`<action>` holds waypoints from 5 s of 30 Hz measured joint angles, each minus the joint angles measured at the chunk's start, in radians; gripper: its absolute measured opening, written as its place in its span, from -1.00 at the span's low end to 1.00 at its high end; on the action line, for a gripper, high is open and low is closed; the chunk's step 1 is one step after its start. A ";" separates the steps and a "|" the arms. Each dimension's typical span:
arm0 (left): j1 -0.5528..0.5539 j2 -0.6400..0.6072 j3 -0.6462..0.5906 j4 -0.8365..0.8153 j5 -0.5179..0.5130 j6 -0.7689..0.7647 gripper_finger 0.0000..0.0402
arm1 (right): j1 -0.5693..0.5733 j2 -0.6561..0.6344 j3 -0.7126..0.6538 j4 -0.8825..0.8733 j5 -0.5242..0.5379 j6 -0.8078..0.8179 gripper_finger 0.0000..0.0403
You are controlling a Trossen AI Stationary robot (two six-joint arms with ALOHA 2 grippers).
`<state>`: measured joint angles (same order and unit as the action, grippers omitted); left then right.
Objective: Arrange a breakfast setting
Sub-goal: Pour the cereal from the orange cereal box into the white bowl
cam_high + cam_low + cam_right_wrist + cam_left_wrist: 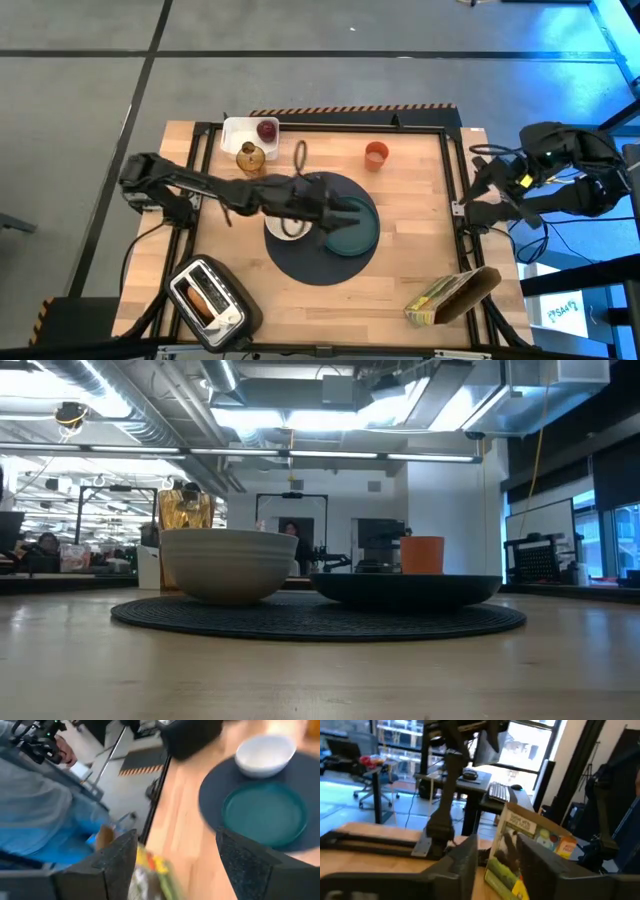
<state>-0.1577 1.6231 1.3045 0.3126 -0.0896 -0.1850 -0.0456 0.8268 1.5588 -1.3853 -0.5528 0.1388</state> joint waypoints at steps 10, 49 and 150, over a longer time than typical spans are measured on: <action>-0.044 0.201 0.140 -0.002 -0.007 0.111 0.04 | 0.000 -0.006 -0.016 -0.181 -0.068 0.231 0.37; -0.026 0.246 0.140 0.041 -0.081 0.083 0.03 | 0.903 0.384 0.050 -0.185 0.312 0.684 0.37; -0.018 -0.044 0.139 -0.579 -0.232 0.041 0.98 | 1.092 0.158 -0.079 -0.108 1.217 1.352 -1.00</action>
<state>-0.1753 1.5793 1.4433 -0.2663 -0.3217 -0.1436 1.0466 0.9844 1.4799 -1.4930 0.6643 1.4906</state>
